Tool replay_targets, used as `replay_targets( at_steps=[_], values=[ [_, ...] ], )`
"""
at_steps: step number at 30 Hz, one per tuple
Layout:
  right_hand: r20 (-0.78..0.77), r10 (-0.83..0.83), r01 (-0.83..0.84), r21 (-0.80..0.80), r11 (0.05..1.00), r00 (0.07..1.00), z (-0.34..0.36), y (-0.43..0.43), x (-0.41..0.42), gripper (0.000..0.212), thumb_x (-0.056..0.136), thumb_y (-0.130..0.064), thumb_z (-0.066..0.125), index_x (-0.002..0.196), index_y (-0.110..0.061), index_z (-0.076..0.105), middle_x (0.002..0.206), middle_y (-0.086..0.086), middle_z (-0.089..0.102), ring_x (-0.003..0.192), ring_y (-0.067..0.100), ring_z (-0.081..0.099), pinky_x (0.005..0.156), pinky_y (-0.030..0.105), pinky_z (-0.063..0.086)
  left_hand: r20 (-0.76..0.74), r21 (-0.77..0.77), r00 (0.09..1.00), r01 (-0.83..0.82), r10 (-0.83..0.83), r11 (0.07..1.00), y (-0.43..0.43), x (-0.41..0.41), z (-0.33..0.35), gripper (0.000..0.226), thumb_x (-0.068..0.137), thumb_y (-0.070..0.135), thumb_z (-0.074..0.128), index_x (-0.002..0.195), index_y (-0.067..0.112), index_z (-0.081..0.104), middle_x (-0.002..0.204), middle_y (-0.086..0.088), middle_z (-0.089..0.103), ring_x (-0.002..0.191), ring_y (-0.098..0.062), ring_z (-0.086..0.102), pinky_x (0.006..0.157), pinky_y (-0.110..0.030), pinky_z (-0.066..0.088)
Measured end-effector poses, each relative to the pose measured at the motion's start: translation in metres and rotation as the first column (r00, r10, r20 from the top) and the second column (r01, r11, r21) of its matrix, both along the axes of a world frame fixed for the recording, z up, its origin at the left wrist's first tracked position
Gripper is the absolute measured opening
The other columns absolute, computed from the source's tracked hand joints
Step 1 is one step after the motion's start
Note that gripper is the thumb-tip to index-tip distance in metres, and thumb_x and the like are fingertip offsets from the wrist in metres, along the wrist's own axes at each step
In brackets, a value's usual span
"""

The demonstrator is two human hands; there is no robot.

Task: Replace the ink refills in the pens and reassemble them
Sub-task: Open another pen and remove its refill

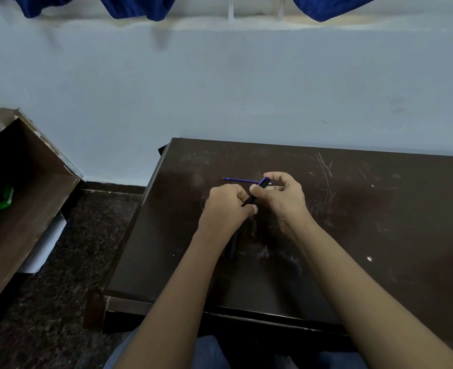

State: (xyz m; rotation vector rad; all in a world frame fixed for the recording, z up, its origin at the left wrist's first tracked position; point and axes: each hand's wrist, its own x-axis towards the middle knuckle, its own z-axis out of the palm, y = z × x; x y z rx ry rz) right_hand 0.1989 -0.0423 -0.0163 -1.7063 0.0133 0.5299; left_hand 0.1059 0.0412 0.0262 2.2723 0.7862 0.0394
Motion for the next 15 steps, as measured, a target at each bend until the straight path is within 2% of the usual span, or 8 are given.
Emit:
replay_targets(
  at_steps=[4,6,8,10,12,15],
  values=[
    [-0.034,0.02,-0.021,-0.054,0.998,0.999,-0.009,-0.004,0.006,0.046,0.071,-0.005,0.079,0.112,-0.02,0.065,0.105,0.009,0.07,0.082,0.021,0.071,0.083,0.043,0.058,-0.053,-0.053,0.995,0.085,-0.088,0.995,-0.002,-0.001,-0.005,0.029,0.083,0.029,0.069,0.106,0.011,0.068,0.09,-0.004,0.072,0.089,-0.016,0.067,0.079,-0.027,0.053],
    [0.048,0.076,-0.066,-0.184,0.981,0.996,-0.013,-0.01,0.007,0.045,0.074,-0.006,0.076,0.115,-0.02,0.065,0.104,0.005,0.07,0.083,0.015,0.067,0.079,0.032,0.056,-0.087,-0.029,0.991,0.095,-0.097,0.995,-0.002,-0.001,-0.008,0.028,0.083,0.031,0.068,0.104,0.012,0.069,0.096,-0.006,0.072,0.091,-0.018,0.067,0.084,-0.031,0.054],
    [0.143,0.176,-0.117,-0.346,0.931,0.974,-0.015,-0.016,0.007,0.039,0.078,-0.007,0.07,0.116,-0.016,0.063,0.096,0.004,0.07,0.085,0.014,0.064,0.075,0.024,0.048,-0.1,-0.003,0.992,0.076,-0.076,0.997,-0.001,-0.001,-0.01,0.025,0.084,0.032,0.067,0.1,0.013,0.069,0.097,-0.005,0.07,0.091,-0.018,0.066,0.082,-0.031,0.054],
    [0.198,0.257,-0.143,-0.457,0.878,0.946,-0.021,-0.02,0.004,0.038,0.082,-0.006,0.066,0.119,-0.014,0.061,0.097,0.006,0.069,0.093,0.017,0.064,0.081,0.026,0.049,-0.11,0.029,0.992,0.066,-0.062,0.997,0.001,-0.001,-0.011,0.022,0.085,0.032,0.065,0.098,0.013,0.069,0.095,-0.004,0.069,0.089,-0.018,0.065,0.082,-0.031,0.054],
    [0.225,0.316,-0.16,-0.522,0.838,0.922,-0.027,-0.021,0.002,0.04,0.084,-0.007,0.064,0.123,-0.012,0.06,0.102,0.007,0.069,0.096,0.018,0.064,0.084,0.027,0.05,-0.12,0.053,0.991,0.063,-0.056,0.997,0.002,-0.002,-0.011,0.021,0.085,0.031,0.065,0.095,0.013,0.069,0.092,-0.005,0.07,0.089,-0.019,0.065,0.083,-0.034,0.055],
    [0.22,0.36,-0.182,-0.565,0.805,0.907,-0.036,-0.022,0.0,0.041,0.087,-0.006,0.061,0.127,-0.011,0.058,0.11,0.01,0.068,0.099,0.019,0.064,0.08,0.022,0.046,-0.103,0.056,0.994,0.034,-0.028,0.998,0.003,-0.002,-0.011,0.015,0.086,0.027,0.065,0.094,0.016,0.07,0.094,-0.004,0.07,0.091,-0.019,0.066,0.085,-0.038,0.056]
  ],
)
